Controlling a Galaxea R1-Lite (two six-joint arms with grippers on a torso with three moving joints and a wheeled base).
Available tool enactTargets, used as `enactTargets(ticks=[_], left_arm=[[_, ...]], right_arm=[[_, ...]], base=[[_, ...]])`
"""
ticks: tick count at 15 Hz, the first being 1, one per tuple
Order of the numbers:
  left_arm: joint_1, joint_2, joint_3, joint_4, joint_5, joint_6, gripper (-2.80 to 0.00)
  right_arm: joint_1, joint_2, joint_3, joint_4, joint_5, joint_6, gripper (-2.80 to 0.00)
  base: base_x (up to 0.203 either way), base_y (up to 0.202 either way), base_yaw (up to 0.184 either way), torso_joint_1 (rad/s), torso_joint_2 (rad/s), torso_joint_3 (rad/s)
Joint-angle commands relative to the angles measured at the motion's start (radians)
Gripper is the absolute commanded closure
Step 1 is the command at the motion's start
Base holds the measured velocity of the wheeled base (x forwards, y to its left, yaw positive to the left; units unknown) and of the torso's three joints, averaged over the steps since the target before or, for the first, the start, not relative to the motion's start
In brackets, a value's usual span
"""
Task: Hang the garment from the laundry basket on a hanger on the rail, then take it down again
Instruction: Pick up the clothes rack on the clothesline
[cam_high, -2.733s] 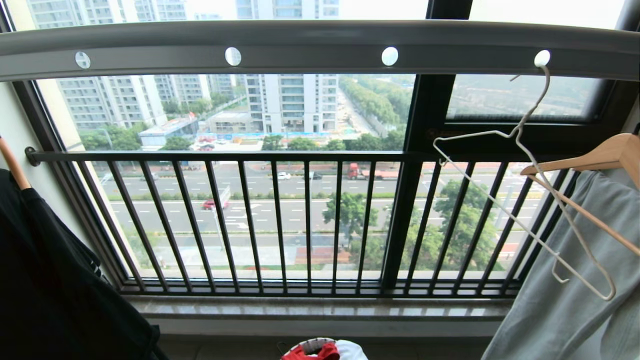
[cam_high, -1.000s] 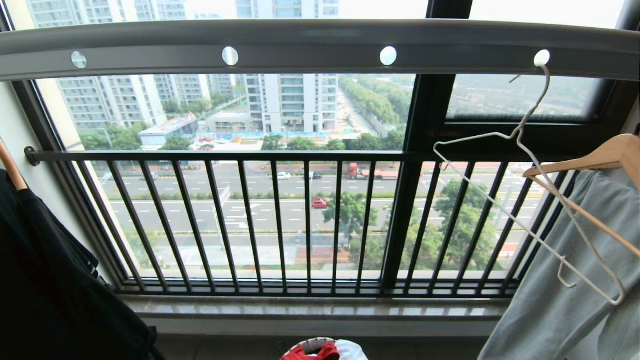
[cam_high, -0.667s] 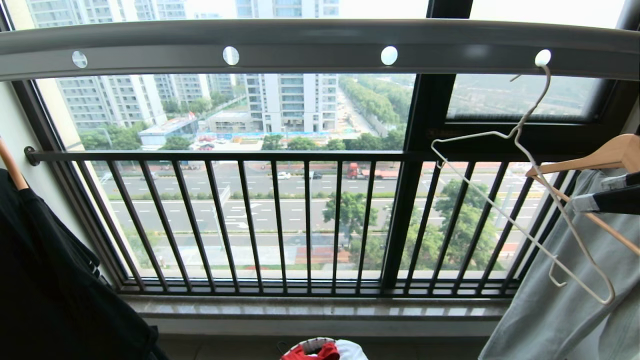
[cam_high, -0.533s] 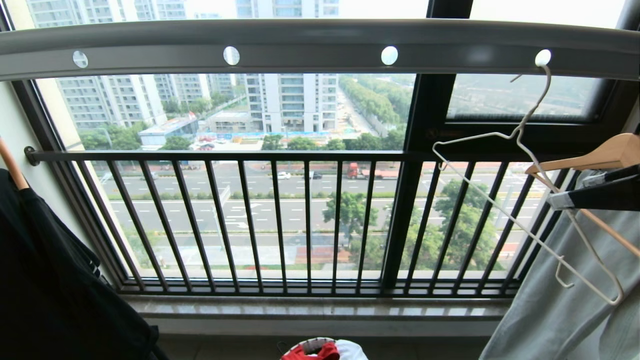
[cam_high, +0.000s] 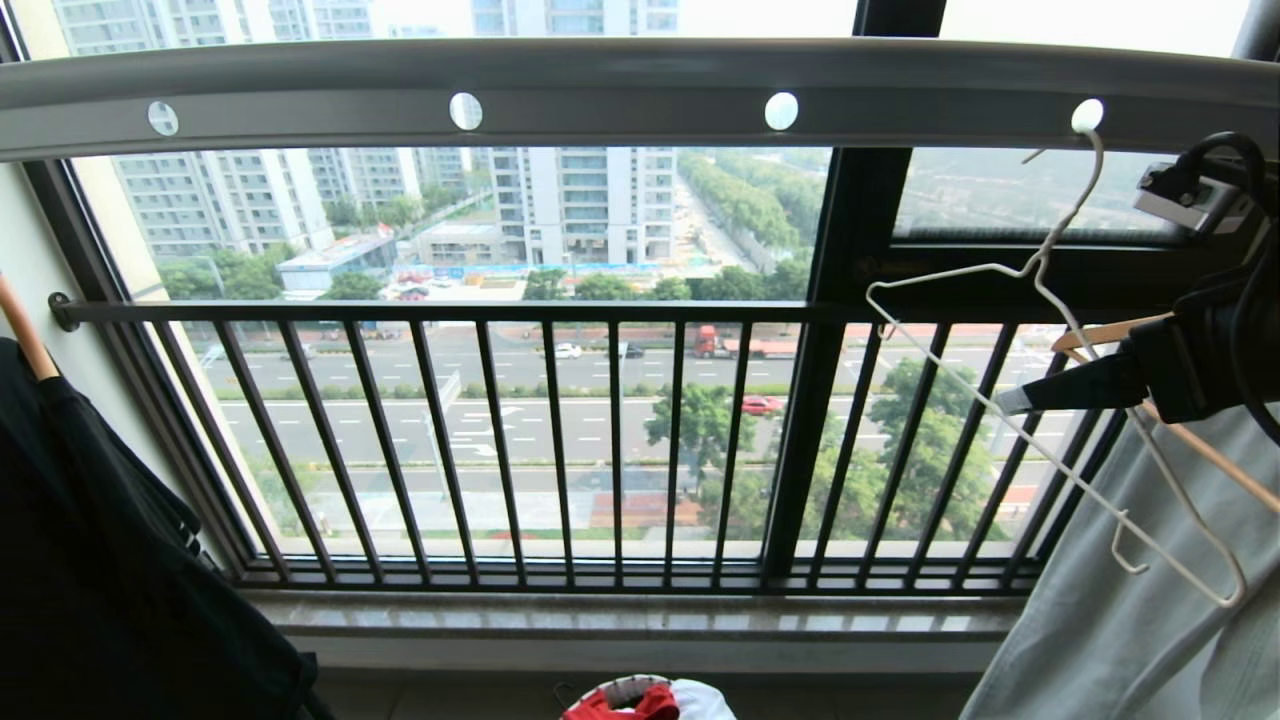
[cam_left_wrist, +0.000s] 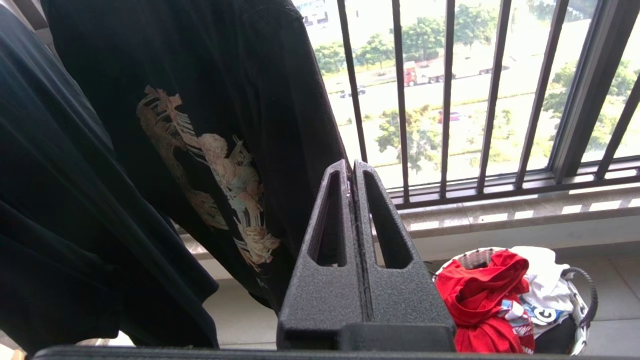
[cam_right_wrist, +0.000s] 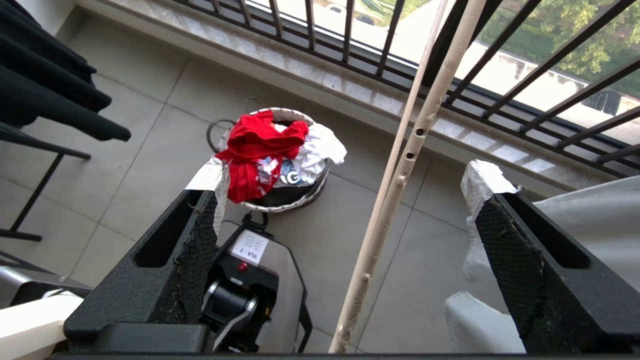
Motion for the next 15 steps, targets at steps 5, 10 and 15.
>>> enactTargets(ticks=[5, 10, 15], left_arm=[[0.0, 0.0, 0.0, 0.0, 0.001, 0.001, 0.0], [0.0, 0.001, 0.0, 0.0, 0.0, 0.001, 0.0], [0.0, 0.0, 0.0, 0.0, 0.0, 0.001, 0.0]], right_arm=[[-0.002, 0.044, 0.058, -0.108, -0.045, 0.077, -2.8], [-0.002, 0.035, 0.122, -0.199, -0.094, 0.124, -2.8], [-0.001, 0.023, 0.165, -0.261, -0.123, 0.12, 0.0]], base=[[0.0, 0.0, 0.0, 0.0, 0.0, 0.0], [0.0, 0.0, 0.0, 0.0, 0.0, 0.0], [0.0, 0.0, 0.0, 0.0, 0.0, 0.0]])
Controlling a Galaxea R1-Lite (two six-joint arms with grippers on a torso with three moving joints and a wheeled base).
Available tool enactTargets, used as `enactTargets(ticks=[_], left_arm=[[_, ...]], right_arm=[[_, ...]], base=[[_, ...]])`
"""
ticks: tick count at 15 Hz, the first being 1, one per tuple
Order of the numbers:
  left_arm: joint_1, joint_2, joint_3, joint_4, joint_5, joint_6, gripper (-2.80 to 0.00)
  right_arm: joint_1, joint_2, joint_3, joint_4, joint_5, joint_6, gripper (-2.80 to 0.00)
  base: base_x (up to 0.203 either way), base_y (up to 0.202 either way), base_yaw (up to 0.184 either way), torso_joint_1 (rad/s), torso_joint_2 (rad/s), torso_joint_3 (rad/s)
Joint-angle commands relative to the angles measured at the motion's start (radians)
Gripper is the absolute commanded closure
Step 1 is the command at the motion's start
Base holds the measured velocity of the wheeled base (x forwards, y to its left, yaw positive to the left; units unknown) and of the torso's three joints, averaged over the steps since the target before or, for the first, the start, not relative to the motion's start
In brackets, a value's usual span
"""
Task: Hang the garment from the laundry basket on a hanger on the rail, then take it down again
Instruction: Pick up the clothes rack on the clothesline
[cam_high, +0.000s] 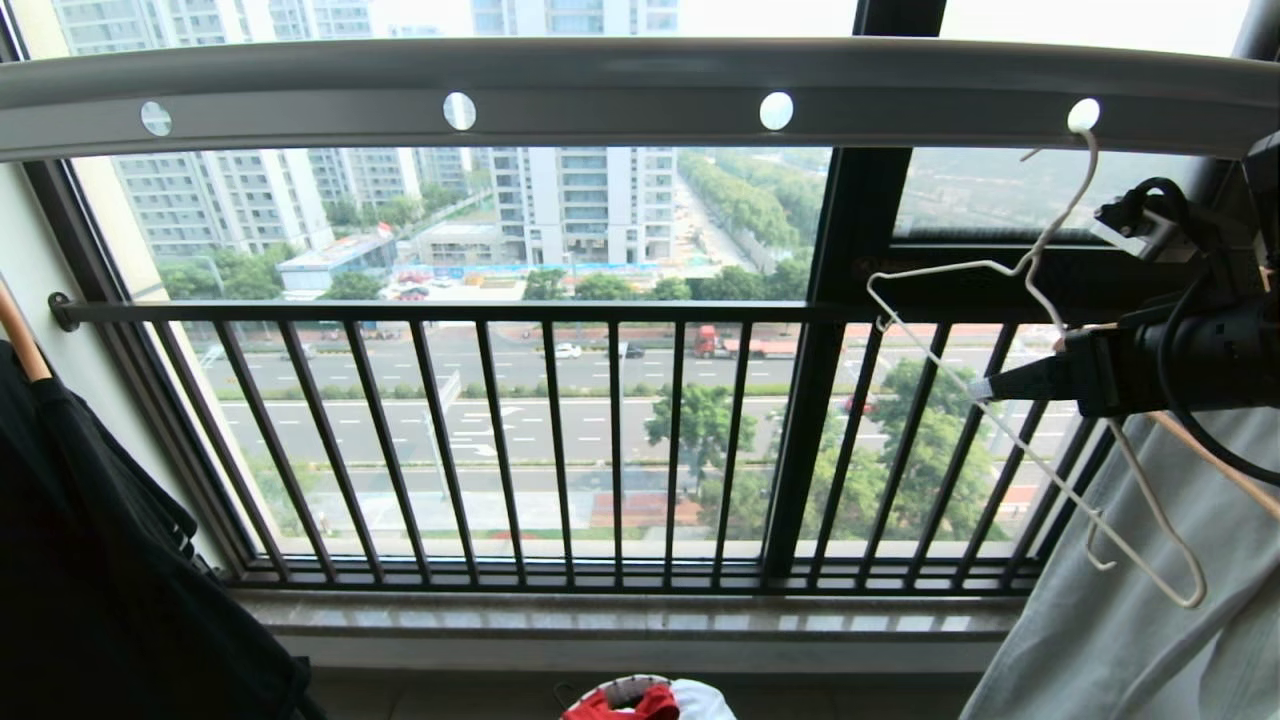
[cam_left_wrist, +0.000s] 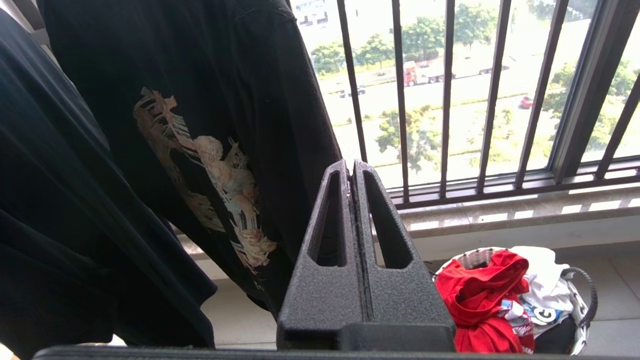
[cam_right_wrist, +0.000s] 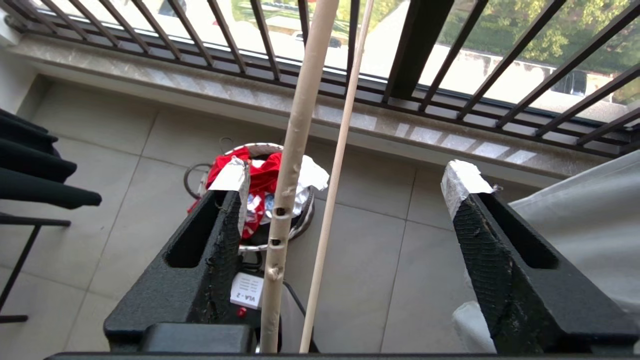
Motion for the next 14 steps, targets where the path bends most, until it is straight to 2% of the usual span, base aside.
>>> enactTargets(ticks=[1, 3, 14], left_arm=[[0.0, 0.0, 0.0, 0.0, 0.001, 0.001, 0.0], [0.0, 0.001, 0.0, 0.0, 0.0, 0.001, 0.0], [0.0, 0.001, 0.0, 0.0, 0.001, 0.001, 0.0]], right_arm=[[0.003, -0.007, 0.005, 0.001, -0.009, -0.003, 0.0], [0.005, -0.004, 0.005, -0.001, -0.045, -0.006, 0.0], [0.008, -0.028, 0.025, 0.0, -0.052, -0.027, 0.0]], base=[[0.0, 0.0, 0.0, 0.0, 0.0, 0.0], [0.0, 0.0, 0.0, 0.0, 0.0, 0.0], [0.0, 0.0, 0.0, 0.0, 0.0, 0.0]])
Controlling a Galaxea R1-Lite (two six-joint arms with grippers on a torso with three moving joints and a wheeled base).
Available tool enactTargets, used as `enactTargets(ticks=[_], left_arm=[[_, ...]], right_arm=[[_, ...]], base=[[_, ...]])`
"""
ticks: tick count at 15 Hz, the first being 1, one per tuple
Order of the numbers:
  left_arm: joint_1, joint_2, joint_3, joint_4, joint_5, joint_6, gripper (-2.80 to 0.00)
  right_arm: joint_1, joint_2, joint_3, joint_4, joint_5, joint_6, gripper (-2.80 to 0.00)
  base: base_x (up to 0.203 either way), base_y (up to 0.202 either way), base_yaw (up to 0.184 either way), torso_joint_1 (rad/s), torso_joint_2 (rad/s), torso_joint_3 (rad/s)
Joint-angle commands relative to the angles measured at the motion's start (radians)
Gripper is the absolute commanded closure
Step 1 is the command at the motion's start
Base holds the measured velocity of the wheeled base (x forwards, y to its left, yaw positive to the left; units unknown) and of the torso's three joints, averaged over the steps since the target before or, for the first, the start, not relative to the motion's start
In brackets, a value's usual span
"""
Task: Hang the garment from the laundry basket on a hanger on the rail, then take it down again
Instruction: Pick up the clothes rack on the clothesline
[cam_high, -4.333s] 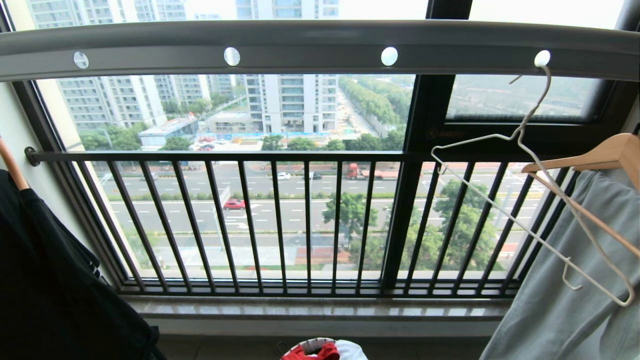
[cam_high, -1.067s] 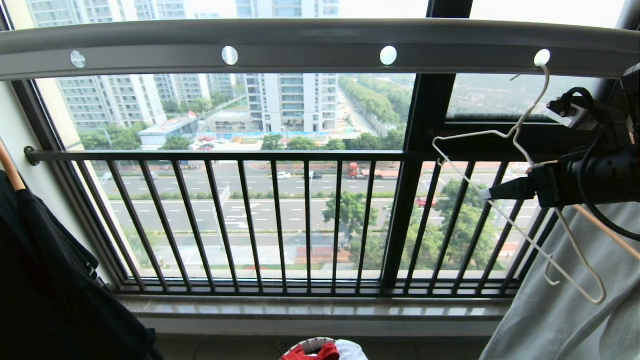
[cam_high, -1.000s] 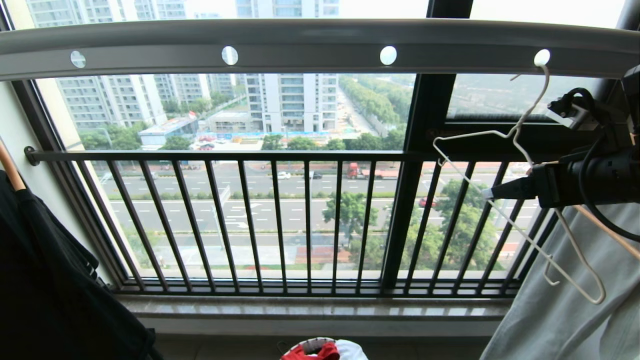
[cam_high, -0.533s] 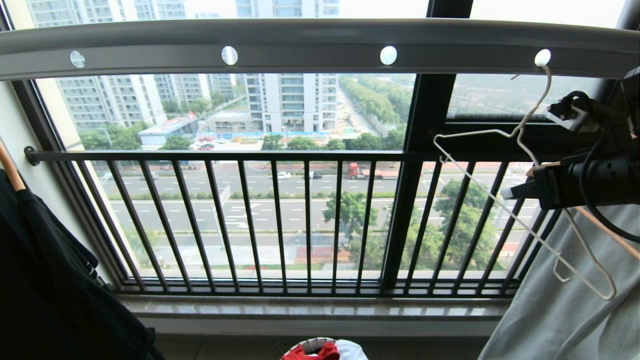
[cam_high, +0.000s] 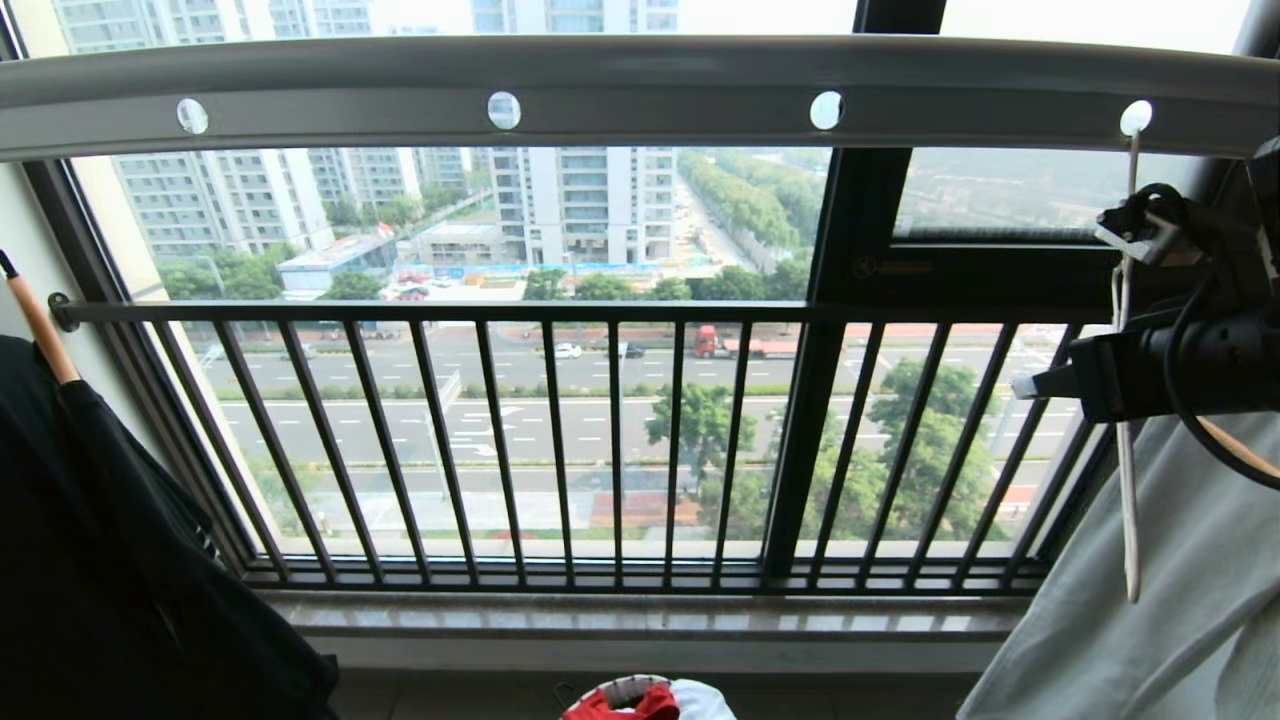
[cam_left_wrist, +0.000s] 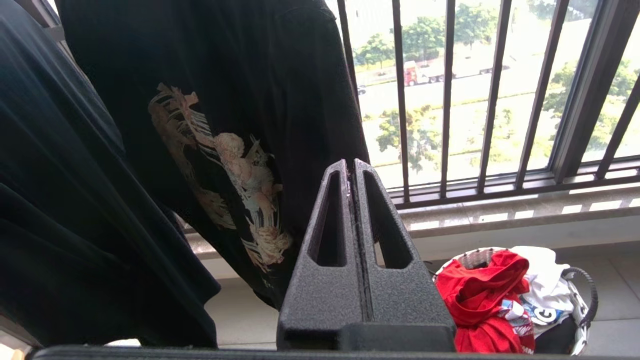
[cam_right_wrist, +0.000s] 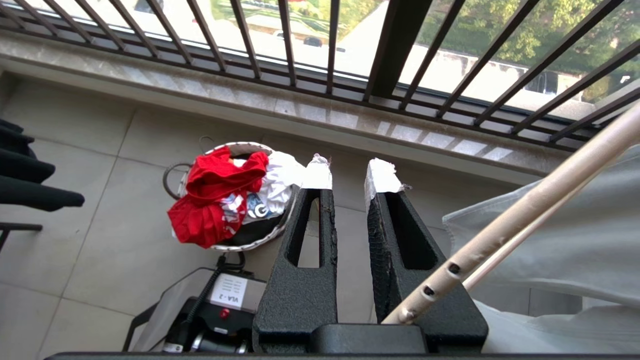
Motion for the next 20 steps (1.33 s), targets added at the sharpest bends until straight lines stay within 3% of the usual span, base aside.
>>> enactTargets(ticks=[1, 6, 20], left_arm=[[0.0, 0.0, 0.0, 0.0, 0.0, 0.001, 0.0], [0.0, 0.0, 0.0, 0.001, 0.0, 0.001, 0.0], [0.0, 0.0, 0.0, 0.0, 0.001, 0.001, 0.0]], right_arm=[[0.001, -0.027, 0.019, 0.002, 0.003, -0.02, 0.0], [0.016, -0.085, 0.048, 0.002, 0.009, -0.077, 0.0], [0.183, -0.269, 0.12, 0.01, 0.02, -0.094, 0.0]], base=[[0.0, 0.0, 0.0, 0.0, 0.0, 0.0], [0.0, 0.0, 0.0, 0.0, 0.0, 0.0], [0.0, 0.0, 0.0, 0.0, 0.0, 0.0]])
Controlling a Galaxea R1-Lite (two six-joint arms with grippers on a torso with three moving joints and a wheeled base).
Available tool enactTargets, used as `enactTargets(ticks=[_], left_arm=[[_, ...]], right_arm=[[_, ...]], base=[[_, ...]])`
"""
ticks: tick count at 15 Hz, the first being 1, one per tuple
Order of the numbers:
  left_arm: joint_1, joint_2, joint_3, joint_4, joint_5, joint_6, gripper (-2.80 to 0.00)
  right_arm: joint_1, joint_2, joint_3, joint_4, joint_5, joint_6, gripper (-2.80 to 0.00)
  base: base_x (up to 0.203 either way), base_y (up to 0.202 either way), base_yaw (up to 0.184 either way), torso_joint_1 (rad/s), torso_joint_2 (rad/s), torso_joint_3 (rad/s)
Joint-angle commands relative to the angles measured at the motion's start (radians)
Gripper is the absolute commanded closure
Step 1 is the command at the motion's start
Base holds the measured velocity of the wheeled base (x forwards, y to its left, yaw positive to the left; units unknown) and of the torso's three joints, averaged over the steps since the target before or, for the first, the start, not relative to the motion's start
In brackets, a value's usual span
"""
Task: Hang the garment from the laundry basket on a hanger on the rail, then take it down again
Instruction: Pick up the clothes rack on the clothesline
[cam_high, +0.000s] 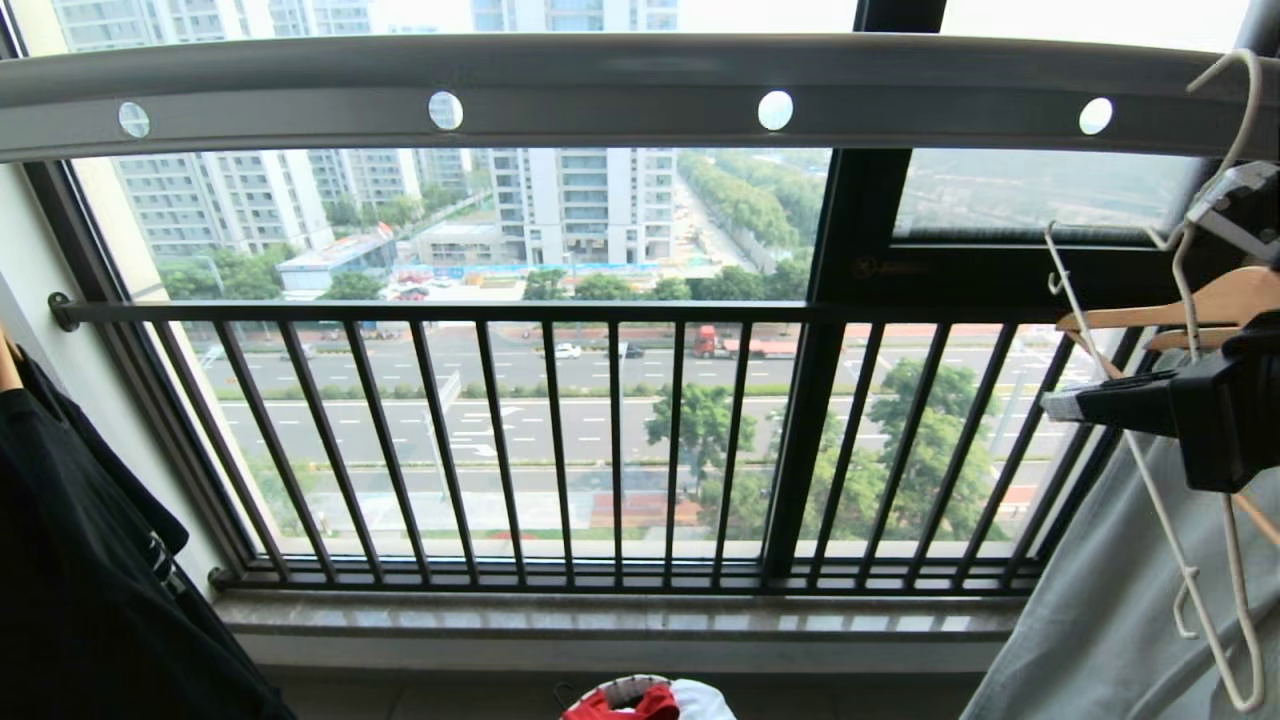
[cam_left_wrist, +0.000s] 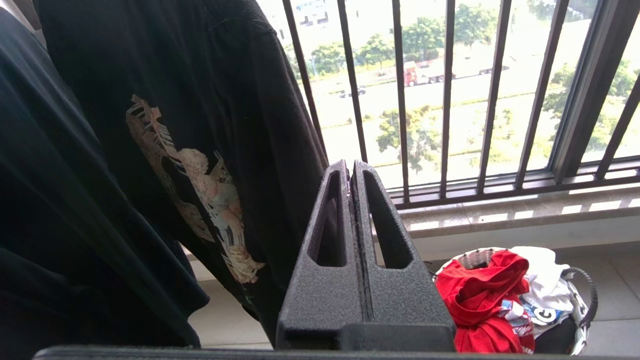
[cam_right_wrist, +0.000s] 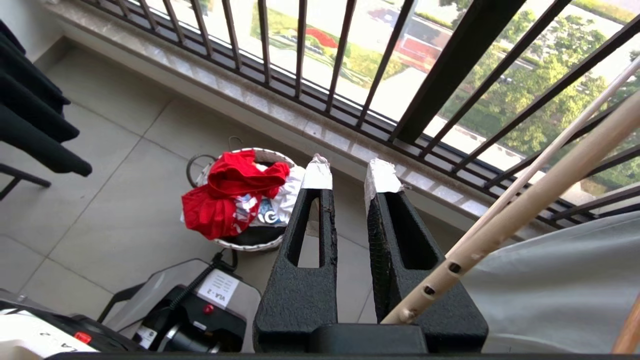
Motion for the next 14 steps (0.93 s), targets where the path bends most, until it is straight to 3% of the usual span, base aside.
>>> enactTargets(ticks=[1, 6, 14], left_arm=[[0.0, 0.0, 0.0, 0.0, 0.001, 0.001, 0.0], [0.0, 0.0, 0.0, 0.001, 0.001, 0.001, 0.0], [0.0, 0.001, 0.0, 0.0, 0.0, 0.001, 0.0]], right_arm=[[0.026, -0.068, 0.027, 0.002, 0.022, 0.0, 0.0], [0.031, -0.17, 0.124, -0.001, 0.188, 0.0, 0.0], [0.032, -0.203, 0.278, -0.013, 0.268, 0.003, 0.0]], base=[[0.0, 0.0, 0.0, 0.0, 0.0, 0.0], [0.0, 0.0, 0.0, 0.0, 0.0, 0.0], [0.0, 0.0, 0.0, 0.0, 0.0, 0.0]])
